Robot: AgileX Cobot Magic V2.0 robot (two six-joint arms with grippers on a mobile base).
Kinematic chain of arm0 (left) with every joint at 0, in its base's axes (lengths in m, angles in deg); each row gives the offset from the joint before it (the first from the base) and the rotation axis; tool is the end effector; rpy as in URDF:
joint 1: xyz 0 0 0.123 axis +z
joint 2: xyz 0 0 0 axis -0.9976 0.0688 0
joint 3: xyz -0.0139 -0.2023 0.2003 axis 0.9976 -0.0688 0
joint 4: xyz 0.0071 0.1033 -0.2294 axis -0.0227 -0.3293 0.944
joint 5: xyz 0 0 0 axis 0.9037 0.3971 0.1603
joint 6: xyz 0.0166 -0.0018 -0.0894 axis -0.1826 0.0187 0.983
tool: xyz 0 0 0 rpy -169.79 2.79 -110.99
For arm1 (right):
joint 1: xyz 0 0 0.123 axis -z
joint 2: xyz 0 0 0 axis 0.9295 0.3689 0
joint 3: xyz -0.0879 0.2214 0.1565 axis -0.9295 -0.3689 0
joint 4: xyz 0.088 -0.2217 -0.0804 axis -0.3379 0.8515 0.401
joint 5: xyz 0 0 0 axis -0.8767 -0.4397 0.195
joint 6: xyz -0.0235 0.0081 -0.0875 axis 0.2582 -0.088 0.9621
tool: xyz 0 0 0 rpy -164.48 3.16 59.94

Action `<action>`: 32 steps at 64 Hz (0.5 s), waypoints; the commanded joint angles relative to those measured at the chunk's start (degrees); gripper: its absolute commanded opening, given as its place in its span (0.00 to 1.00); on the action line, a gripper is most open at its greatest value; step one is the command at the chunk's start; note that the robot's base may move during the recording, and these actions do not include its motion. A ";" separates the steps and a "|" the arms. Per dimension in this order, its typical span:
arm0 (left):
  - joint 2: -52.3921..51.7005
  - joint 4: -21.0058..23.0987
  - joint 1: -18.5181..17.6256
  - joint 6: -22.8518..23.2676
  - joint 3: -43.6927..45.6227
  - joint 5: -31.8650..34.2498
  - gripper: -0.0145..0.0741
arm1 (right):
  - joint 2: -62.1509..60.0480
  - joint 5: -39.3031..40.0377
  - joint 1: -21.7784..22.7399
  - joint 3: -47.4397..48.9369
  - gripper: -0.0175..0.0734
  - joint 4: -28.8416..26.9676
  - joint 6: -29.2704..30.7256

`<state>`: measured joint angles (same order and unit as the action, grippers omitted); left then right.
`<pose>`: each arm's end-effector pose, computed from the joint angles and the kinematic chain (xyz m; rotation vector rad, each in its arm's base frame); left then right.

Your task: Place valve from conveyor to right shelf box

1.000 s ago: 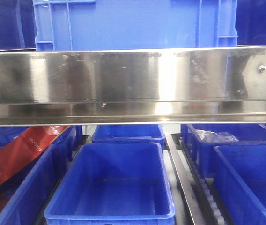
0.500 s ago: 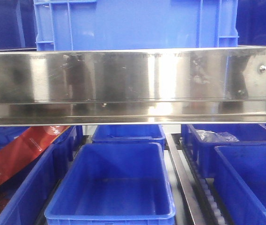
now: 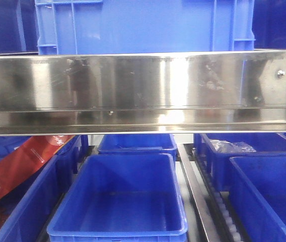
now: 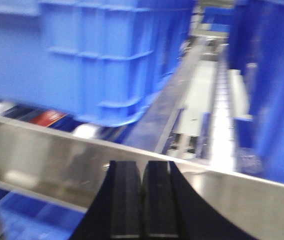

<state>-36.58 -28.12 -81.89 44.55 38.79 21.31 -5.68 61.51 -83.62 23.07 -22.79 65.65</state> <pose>0.0565 0.0041 0.2111 -0.0667 1.5039 0.0450 0.0805 0.0266 0.2832 -0.2611 1.7356 0.2435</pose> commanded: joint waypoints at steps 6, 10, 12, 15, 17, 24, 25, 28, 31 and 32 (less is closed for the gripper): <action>-0.29 0.12 0.14 0.00 0.07 1.44 0.04 | -4.45 2.65 8.45 -1.93 0.02 -0.14 0.30; -0.29 0.12 0.14 0.00 0.07 1.44 0.04 | -7.05 2.81 11.34 -3.69 0.02 -0.14 -1.04; -0.29 0.12 0.14 0.00 0.07 1.44 0.04 | -8.80 2.95 12.90 -5.05 0.02 -0.06 -1.90; -0.29 0.12 0.14 0.00 0.07 1.44 0.04 | -11.24 3.59 14.73 -7.28 0.02 -0.06 -3.07; -0.29 0.12 0.14 0.00 0.07 1.44 0.04 | -12.56 4.11 15.51 -8.58 0.02 0.05 -3.47; -0.29 0.12 0.14 0.00 0.07 1.44 0.04 | -17.69 5.33 16.29 -14.11 0.02 1.76 -3.49; -0.29 0.12 0.14 0.00 0.07 1.44 0.04 | -18.21 5.47 16.29 -14.69 0.02 1.87 -3.49; -0.29 0.12 0.14 0.00 0.07 1.44 0.04 | -19.84 6.41 16.29 -16.89 0.02 2.18 -3.57; -0.29 0.12 0.14 0.00 0.07 1.44 0.04 | -19.84 6.86 16.29 -18.50 0.02 2.18 -3.57; -0.29 0.12 0.14 0.00 0.07 1.44 0.04 | -19.84 7.23 16.29 -18.95 0.02 2.18 -3.57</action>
<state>-36.58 -28.12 -81.89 44.55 38.79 21.35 -24.75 66.12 -67.74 6.58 -21.26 62.36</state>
